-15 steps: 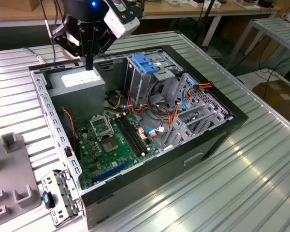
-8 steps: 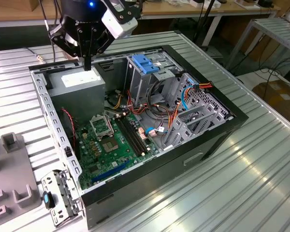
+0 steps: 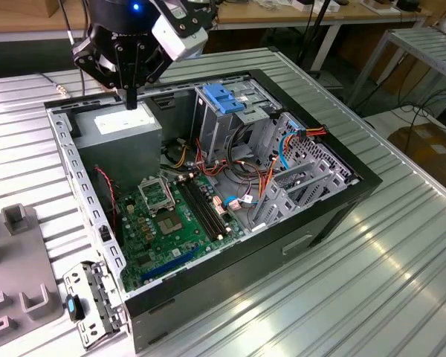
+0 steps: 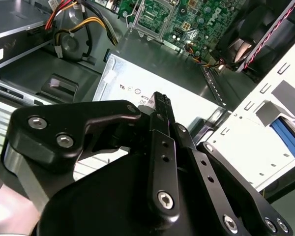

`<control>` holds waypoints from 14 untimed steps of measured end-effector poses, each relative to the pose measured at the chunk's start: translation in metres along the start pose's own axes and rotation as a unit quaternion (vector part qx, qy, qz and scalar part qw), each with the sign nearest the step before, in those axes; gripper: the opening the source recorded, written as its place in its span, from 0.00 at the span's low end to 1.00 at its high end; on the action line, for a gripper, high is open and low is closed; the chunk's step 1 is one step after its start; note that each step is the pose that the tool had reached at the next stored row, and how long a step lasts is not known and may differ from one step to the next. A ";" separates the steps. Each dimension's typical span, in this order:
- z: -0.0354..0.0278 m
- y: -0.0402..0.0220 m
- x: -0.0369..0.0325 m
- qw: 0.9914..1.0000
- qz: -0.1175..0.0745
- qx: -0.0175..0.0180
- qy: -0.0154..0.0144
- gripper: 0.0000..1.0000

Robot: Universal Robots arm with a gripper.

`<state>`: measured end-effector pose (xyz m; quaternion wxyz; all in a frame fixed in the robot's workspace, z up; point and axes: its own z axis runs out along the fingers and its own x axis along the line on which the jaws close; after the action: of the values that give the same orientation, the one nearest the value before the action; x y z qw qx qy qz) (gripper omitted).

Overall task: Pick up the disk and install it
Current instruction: 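Reach for the disk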

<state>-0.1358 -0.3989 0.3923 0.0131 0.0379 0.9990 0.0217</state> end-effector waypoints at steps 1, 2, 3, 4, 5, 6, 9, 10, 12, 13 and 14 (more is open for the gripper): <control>0.0000 0.0000 0.0005 1.000 0.000 0.000 0.000 0.11; 0.0001 -0.0001 0.0012 1.000 0.000 0.000 0.000 0.11; 0.0002 -0.0001 0.0017 1.000 0.000 0.000 0.000 0.11; 0.0002 -0.0002 0.0024 1.000 0.000 0.000 0.000 0.11; 0.0003 -0.0003 0.0030 1.000 0.000 0.000 0.000 0.11; 0.0003 -0.0003 0.0037 1.000 0.000 0.000 0.000 0.11; 0.0005 -0.0005 0.0057 1.000 0.000 0.000 0.000 0.11; 0.0006 -0.0005 0.0065 1.000 0.000 0.000 0.000 0.11; 0.0007 -0.0006 0.0079 1.000 0.000 0.000 0.000 0.11; 0.0008 -0.0007 0.0085 1.000 0.000 0.000 0.000 0.11; 0.0008 -0.0007 0.0090 1.000 0.000 0.000 0.000 0.11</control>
<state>-0.1447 -0.3989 0.3913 0.0130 0.0379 0.9990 0.0217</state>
